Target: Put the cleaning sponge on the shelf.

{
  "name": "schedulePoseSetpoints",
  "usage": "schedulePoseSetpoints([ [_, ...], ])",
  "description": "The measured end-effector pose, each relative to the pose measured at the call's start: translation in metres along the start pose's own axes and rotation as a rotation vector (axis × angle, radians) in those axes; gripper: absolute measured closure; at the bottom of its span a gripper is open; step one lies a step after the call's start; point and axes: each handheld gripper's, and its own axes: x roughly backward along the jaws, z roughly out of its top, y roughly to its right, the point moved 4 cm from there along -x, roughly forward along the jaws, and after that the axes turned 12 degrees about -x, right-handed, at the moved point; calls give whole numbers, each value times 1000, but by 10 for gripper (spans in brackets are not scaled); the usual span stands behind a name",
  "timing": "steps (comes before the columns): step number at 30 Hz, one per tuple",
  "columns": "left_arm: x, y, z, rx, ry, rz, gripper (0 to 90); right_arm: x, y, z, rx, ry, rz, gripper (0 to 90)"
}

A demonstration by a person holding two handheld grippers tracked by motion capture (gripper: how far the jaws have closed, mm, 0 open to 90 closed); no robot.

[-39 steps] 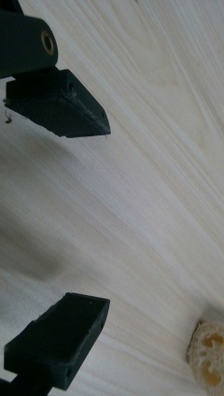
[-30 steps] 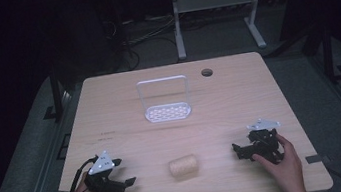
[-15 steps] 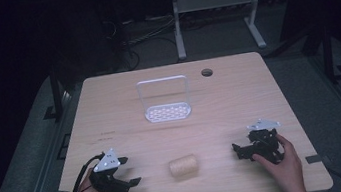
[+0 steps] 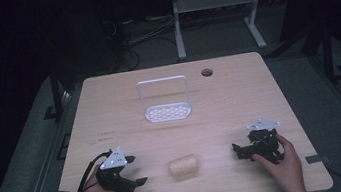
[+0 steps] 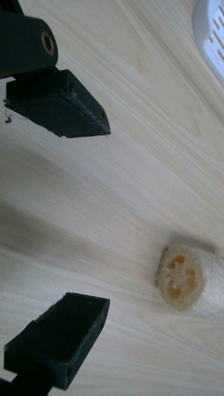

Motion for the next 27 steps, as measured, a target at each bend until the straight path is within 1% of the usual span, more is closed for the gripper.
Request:
schedulePoseSetpoints([
  [6, -4, 1, 8, -21, 4, -15, 138, 0, 0, 0, -1, 2, 1, 6],
  [12, -7, 2, 16, -33, 11, -24, 138, 0, 0, 0, -1, 2, 1, 5],
  [13, -8, 2, 20, -43, 13, -28, 138, 0, 0, 0, -1, 2, 2, 6],
  [16, -11, 2, 24, -48, 20, -35, 138, 0, 0, 0, -1, 2, 2, 6],
  [17, -12, 2, 25, -48, 20, -34, 138, 0, 0, 0, -1, 2, 2, 6],
  [18, -12, 2, 26, -58, 18, -37, 137, 0, 0, 0, -1, 2, 2, 5],
  [20, -13, 3, 28, -56, 22, -38, 137, 0, 0, 0, -1, 2, 2, 5],
  [21, -14, 3, 30, -63, 24, -37, 137, 0, 0, 0, -1, 2, 2, 6],
  [27, -16, 3, 37, -73, 34, -40, 137, 0, 0, 0, 0, 1, 1, 5],
])
